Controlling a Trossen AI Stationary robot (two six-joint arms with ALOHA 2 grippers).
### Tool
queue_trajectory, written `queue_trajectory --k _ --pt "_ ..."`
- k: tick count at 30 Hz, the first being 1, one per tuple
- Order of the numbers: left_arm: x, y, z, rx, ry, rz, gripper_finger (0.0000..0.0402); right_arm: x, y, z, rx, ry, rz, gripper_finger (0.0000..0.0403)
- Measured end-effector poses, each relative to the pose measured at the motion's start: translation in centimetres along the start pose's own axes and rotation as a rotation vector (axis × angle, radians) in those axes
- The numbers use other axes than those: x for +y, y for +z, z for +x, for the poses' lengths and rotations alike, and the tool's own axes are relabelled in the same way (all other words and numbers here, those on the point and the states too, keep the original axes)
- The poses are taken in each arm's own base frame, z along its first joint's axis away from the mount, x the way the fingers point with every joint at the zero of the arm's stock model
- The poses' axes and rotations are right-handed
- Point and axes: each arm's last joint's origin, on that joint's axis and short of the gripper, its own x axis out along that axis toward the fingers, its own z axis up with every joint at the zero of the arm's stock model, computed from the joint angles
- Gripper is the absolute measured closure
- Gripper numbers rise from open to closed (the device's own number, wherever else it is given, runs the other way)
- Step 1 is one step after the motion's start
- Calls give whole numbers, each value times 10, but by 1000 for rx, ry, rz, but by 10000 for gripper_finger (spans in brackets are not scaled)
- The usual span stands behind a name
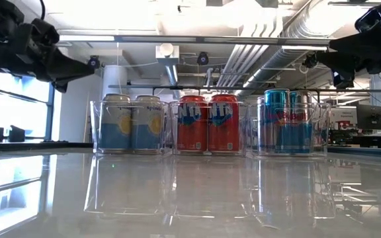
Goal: Sort soda cans
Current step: Return to Home Position
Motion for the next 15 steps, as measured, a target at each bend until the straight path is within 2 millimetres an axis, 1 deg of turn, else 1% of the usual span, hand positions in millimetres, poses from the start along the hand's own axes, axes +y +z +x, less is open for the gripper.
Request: queue_trajectory --k 4,12,15 --pt "0 -3 0 32 0 -22 401 -1 1 0 -9 -22 -31 238" --pt "1 -3 0 33 24 -24 401 -1 0 0 -7 -37 -72 238" --pt "1 -3 0 34 25 -38 401 2 -1 0 14 62 -15 238"
